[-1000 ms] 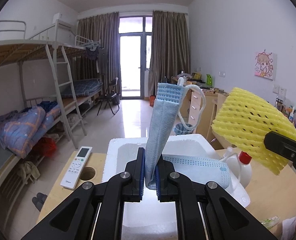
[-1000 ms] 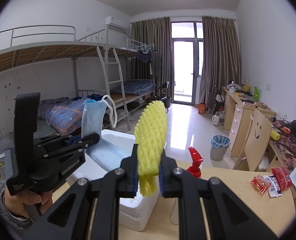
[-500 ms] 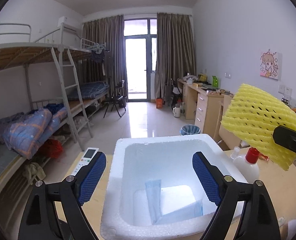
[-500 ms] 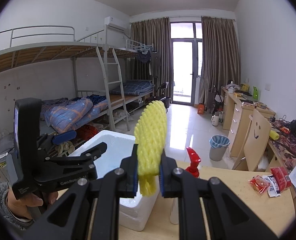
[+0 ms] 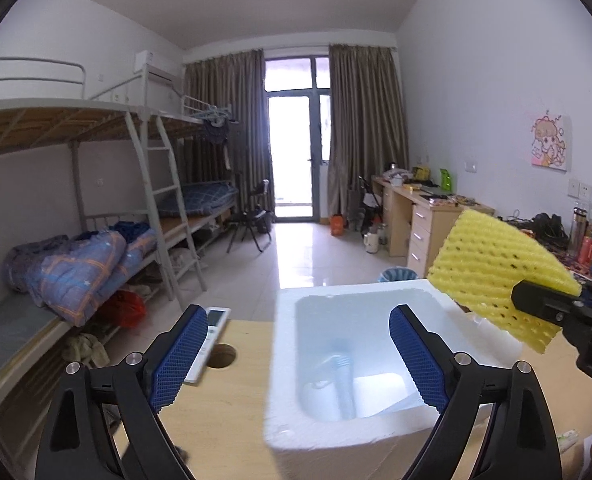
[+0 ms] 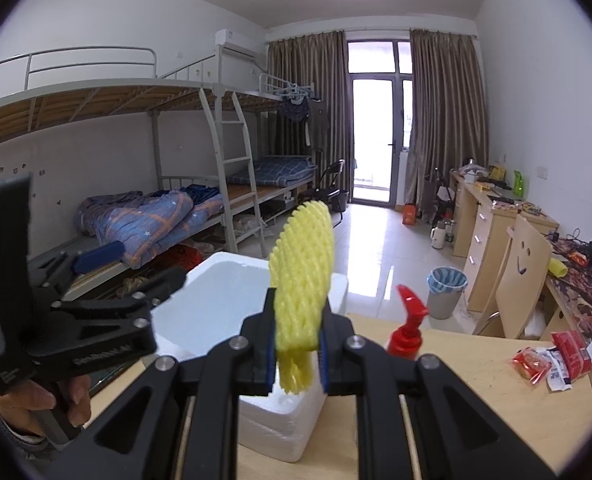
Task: Organize soft objects
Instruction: 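Lower the yellow net into the foam box and open the right tool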
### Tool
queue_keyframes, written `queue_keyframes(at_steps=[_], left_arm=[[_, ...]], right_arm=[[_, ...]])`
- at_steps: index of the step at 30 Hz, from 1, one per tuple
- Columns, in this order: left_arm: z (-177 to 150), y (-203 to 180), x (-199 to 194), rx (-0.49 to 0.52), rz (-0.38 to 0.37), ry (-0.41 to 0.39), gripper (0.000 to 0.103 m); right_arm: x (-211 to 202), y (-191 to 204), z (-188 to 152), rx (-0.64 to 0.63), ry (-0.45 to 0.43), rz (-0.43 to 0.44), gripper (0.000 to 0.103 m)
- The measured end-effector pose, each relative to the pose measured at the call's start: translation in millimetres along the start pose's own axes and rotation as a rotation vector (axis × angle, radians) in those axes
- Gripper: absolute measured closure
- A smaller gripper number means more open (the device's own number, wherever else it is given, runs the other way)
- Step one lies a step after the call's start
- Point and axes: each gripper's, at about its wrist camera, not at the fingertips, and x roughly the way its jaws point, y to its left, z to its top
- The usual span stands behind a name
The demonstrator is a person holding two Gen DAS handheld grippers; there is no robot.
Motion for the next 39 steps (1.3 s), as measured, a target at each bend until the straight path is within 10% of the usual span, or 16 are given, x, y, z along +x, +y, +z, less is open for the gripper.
queue_keyframes(at_steps=[27, 33, 39], left_arm=[[-6.4, 54.3, -36.0, -0.027, 0.114, -0.046, 0.000], [-7.3, 50.2, -38.3, -0.034, 0.116, -0.049, 0.000], [-7.7, 52.6, -35.3, -0.038, 0.120, -0.040, 0.000]], right_arm=[[35.9, 36.4, 7.1, 0.004, 0.053, 0.095, 0.084], [45.3, 34.3, 6.5, 0.031, 0.082, 0.095, 0.044], [42.5, 33.1, 5.6, 0.024, 0.089, 0.093, 0.042]])
